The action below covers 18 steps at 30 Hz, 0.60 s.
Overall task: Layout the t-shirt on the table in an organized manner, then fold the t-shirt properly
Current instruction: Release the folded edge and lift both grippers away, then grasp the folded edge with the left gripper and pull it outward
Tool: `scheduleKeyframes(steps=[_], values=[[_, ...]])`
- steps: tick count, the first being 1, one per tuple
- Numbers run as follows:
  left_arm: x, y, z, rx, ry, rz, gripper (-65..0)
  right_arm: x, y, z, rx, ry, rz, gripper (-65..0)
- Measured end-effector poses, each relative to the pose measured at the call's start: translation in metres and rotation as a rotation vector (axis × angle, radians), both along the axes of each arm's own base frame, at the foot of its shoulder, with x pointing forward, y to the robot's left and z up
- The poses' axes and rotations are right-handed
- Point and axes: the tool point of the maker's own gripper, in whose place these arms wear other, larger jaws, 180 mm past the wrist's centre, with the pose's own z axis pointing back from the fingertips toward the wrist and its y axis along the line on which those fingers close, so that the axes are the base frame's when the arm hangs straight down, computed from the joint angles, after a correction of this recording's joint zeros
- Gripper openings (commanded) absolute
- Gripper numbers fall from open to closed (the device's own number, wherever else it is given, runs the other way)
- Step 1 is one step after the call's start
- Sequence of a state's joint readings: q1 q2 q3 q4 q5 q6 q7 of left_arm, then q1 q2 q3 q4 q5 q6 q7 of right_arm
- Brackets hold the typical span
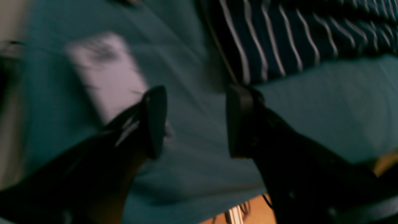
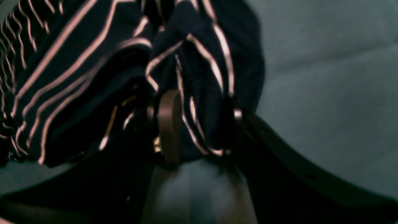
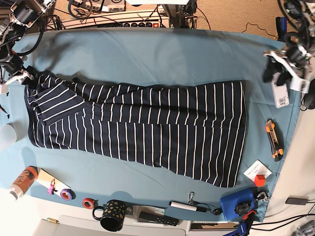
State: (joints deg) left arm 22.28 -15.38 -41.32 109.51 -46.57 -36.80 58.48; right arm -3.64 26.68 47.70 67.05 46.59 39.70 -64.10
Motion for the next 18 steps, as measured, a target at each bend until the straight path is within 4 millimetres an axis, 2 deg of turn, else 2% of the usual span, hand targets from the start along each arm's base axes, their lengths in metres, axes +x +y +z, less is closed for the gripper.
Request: scheduleKeyframes(steps=[2,6,10,14,18], values=[[0.002,-0.011,-0.004,-0.025,0.015,-0.011,-34.1,0.0,0.0,0.0,-0.001,0.0,0.0,-43.9],[0.011,-0.016,-0.002,-0.035,-0.02,0.007,-34.1,-0.003,-0.002,-0.003,-0.018,0.024,0.001,-43.9],[0.021,-0.012,-0.016,0.011,0.012,0.034,-34.1,-0.004,-0.003,-0.004,-0.022,0.03,0.001,-43.9],[0.033,-0.022,-0.025,-0.025,0.027,0.014,-34.0,-0.004,-0.003,-0.004,-0.022,0.029,0.001,-43.9],[0.031,-0.034,-0.039,-0.053,0.089,-0.021,-34.0,-0.003,-0.003,-0.004,-0.023,0.027,0.0,-43.9]])
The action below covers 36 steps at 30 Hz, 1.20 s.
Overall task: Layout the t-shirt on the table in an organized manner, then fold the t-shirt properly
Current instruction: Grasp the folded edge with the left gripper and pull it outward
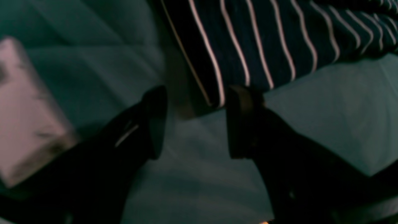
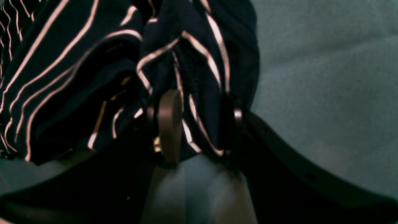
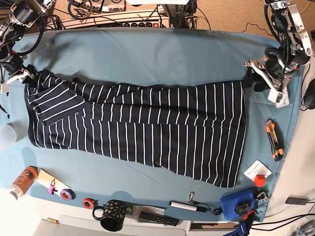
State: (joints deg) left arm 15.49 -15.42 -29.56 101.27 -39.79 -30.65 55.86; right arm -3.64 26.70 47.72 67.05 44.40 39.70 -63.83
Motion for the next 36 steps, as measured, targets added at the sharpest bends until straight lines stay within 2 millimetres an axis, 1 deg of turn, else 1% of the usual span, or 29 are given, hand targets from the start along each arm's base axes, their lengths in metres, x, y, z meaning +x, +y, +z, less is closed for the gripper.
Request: scheduleKeyframes(steps=[3,5,9,16,18,21,23,25,27,29,30,31,33,34,35,36], values=[[0.001,-0.012,0.006,-0.07,-0.014,-0.014,-34.0,0.0,0.0,0.0,0.0,0.0,0.0,-43.9],[0.003,-0.015,0.01,-0.097,-0.027,-0.014,-34.0,0.0,0.0,0.0,0.0,0.0,0.0,-43.9],[0.002,-0.016,0.009,-0.1,-0.024,-0.014,-34.1,0.0,0.0,0.0,0.0,0.0,0.0,-43.9],[0.002,-0.031,0.006,-0.149,-0.025,-0.003,-34.1,0.0,0.0,0.0,0.0,0.0,0.0,-43.9],[0.002,-0.032,0.004,-0.129,-0.021,-0.011,-34.1,0.0,0.0,0.0,0.0,0.0,0.0,-44.0],[0.004,-0.023,-0.002,-0.073,-0.013,0.023,-34.1,0.0,0.0,0.0,0.0,0.0,0.0,-44.0],[0.003,-0.028,-0.004,-0.071,-0.004,0.013,-34.1,0.0,0.0,0.0,0.0,0.0,0.0,-44.0],[0.003,-0.037,-0.006,-0.08,0.001,-0.015,-34.6,0.0,0.0,0.0,0.0,0.0,0.0,-44.0],[0.002,-0.048,-0.007,-0.088,0.007,-0.045,-37.8,0.0,0.0,0.0,0.0,0.0,0.0,-44.0],[0.001,-0.058,-0.008,-0.097,0.007,-0.07,-42.9,0.0,0.0,0.0,0.0,0.0,0.0,-44.9],[0.002,-0.059,-0.009,-0.093,0.005,-0.066,-46.5,0.0,0.0,0.0,0.0,0.0,0.0,-48.4],[0.004,-0.057,-0.011,-0.08,0.01,-0.04,-50.5,0.0,0.0,0.0,0.001,0.004,0.001,-52.6],[0.006,-0.046,-0.017,-0.026,0.027,0.003,-58.7,-0.002,0.001,-0.002,0.001,0.018,0.005,-61.2],[0.006,-0.042,-0.018,-0.011,0.03,0.021,-62.4,-0.004,0.0,-0.004,-0.006,0.029,0.006,-64.4],[0.007,-0.04,-0.019,0.0,0.026,0.026,-65.0,-0.005,-0.001,-0.005,-0.012,0.037,0.006,-65.0],[0.007,-0.039,-0.019,0.007,0.025,0.027,-65.0,-0.006,-0.002,-0.006,-0.023,0.048,0.007,-65.0]])
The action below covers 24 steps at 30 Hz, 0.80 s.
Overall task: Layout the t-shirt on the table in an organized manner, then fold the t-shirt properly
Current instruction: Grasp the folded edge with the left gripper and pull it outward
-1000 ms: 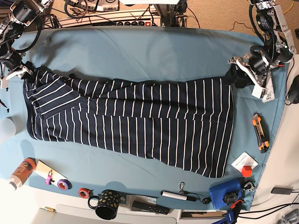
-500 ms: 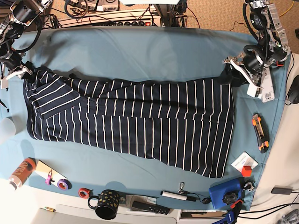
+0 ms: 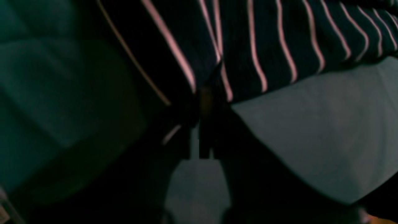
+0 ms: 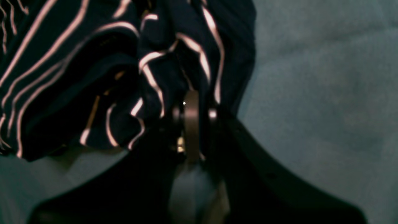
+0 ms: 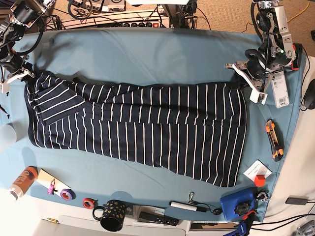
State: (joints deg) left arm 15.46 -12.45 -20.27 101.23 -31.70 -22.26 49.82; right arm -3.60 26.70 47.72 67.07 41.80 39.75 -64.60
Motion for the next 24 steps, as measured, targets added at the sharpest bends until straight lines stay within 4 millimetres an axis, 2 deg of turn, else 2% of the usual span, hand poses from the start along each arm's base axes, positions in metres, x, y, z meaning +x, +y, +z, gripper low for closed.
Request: scheduleKeyframes(steps=[3,6,12,21,24], values=[[0.0,0.0,0.0,0.004,0.0,0.0,-65.0,-0.001,-0.005,0.001,-0.024,0.012,0.004,-65.0],[0.003,0.001,0.002,0.008,-0.007,-0.001,-65.0,-0.004,-0.019,0.007,-0.078,0.036,0.004,-65.0],[0.021,0.006,0.014,0.027,-0.05,-0.009,-65.0,0.0,-0.052,0.039,-0.182,0.024,0.007,-65.0],[0.014,0.007,0.007,0.048,0.009,-0.03,-65.0,0.0,-0.053,0.04,-0.186,0.028,0.009,-65.0],[0.015,0.013,0.009,0.063,0.006,-0.034,-65.0,0.001,-0.06,0.048,-0.209,0.025,0.013,-65.0]])
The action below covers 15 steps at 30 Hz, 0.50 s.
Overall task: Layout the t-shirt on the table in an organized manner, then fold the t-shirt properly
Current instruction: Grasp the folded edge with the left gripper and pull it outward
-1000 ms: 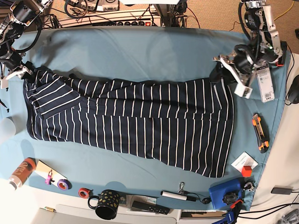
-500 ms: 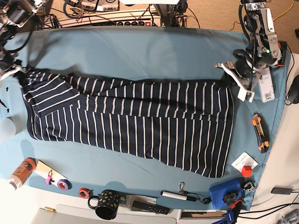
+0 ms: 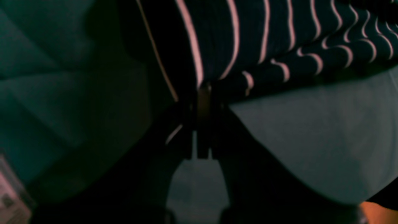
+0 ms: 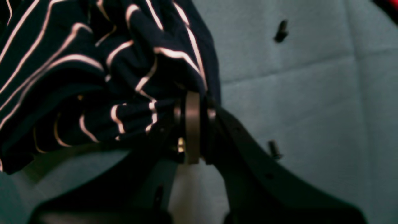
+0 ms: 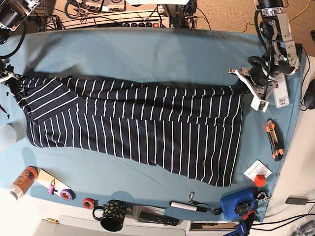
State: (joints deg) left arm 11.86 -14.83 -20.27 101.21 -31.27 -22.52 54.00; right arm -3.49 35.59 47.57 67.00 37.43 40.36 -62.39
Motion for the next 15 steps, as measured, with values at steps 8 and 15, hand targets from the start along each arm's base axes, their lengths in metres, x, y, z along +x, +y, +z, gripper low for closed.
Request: scheduleKeyframes(steps=[8,15], values=[[-0.007,0.011,0.001,0.054,0.026,-0.084,-65.0,-0.003,-0.015,0.011,-0.059,0.028,0.003,-65.0],[-0.016,0.01,-0.006,0.073,0.079,-0.121,-65.0,-0.004,-0.018,0.011,-0.079,0.035,-0.001,-65.0]])
